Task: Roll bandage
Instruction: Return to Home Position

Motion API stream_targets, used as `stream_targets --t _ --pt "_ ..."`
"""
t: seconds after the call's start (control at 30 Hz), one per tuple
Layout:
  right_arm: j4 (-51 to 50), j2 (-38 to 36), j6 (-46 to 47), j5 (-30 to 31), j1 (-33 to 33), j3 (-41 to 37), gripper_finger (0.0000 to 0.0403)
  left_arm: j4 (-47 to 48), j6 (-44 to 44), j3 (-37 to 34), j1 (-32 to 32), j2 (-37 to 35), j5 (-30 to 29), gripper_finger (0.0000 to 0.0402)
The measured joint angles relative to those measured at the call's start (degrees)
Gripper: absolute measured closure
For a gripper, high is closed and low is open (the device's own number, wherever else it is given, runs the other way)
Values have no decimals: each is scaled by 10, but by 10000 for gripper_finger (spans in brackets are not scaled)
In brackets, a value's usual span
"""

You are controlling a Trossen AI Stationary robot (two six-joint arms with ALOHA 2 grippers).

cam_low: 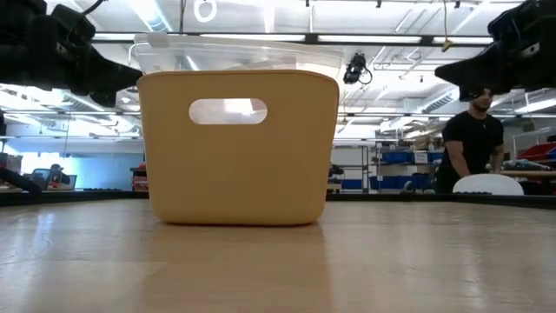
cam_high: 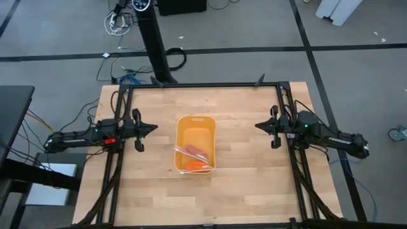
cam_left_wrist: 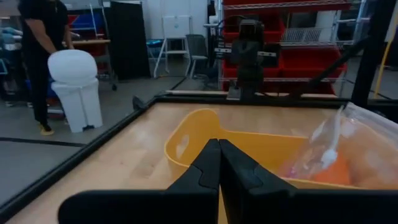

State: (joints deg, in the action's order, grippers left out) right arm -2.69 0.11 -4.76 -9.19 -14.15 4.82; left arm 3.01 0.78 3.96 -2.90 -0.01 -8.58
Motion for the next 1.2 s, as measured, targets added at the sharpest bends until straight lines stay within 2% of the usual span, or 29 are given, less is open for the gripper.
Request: stream_targets --t 0.07,0.2,0.3,0.37,0.5,0.63,0.8,1.2 --pt "17 1 -12 25 12 1 403 -2 1 -1 0 0 -7 393" --pt "133 1 -31 66 32 -43 403 -38 6 -20 0 1 -18 393" --pt "143 8 -32 107 41 -42 403 -83 17 -34 0 0 -25 393" --pt "152 18 -28 106 48 -42 403 -84 23 -34 0 2 -28 393" --pt "133 20 -28 97 71 -43 403 -64 19 -31 0 0 -30 393" --pt "53 19 -33 151 81 -43 402 -47 -14 -32 0 4 -22 393" --pt "41 33 -9 124 80 -43 391 -37 -41 -32 0 10 23 393" --pt "43 36 9 125 80 -43 385 -36 -56 -32 0 40 20 393"
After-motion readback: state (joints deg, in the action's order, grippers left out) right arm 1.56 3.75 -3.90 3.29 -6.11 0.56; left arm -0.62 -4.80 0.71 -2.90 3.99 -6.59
